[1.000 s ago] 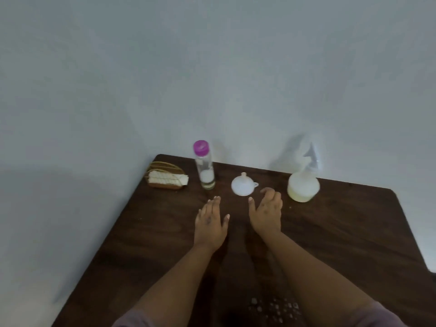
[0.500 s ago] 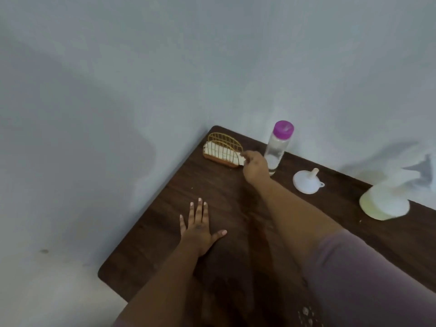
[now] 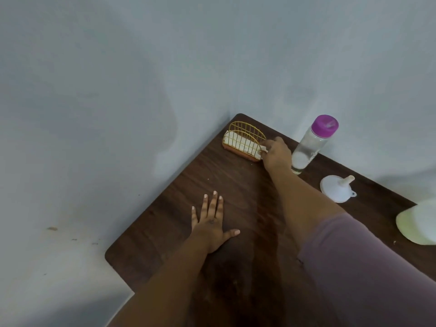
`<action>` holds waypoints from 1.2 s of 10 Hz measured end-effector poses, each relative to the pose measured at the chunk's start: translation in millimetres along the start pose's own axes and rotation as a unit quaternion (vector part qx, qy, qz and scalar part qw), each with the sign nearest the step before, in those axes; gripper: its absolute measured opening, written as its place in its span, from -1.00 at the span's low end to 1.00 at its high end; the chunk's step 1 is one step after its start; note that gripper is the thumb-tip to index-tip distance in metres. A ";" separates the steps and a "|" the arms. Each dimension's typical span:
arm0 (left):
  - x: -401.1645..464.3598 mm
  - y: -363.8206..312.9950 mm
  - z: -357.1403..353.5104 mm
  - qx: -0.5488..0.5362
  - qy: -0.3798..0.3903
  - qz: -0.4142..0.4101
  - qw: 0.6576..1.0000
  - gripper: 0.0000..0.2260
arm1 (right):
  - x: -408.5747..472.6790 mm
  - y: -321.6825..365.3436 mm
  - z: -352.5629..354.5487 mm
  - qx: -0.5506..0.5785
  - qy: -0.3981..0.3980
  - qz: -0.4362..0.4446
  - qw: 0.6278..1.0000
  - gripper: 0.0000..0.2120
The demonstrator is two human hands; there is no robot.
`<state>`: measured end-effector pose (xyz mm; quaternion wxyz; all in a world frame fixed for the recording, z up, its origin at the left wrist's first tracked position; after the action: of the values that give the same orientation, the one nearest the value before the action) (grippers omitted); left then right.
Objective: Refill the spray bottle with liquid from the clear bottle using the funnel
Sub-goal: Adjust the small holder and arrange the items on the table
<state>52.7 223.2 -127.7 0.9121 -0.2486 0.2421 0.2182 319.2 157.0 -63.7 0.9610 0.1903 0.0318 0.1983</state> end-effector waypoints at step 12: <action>0.2 -0.7 1.0 0.002 0.008 0.007 1.000 -0.06 | -0.1 8.9 4.6 0.032 0.003 0.034 0.999 -0.83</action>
<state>53.5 223.2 -126.8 0.9092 -0.2471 0.2509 0.2220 316.5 162.9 -56.0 0.9471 0.2208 0.0346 0.2302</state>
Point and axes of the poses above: each hand's wrist, its own x-axis towards the middle knuckle, its own z-axis out of the back of the hand, y = z × x, the point moved 7 cm from there along x, towards the middle knuckle, and after that the axes turned 7 degrees about -x, right-handed, at the moved point
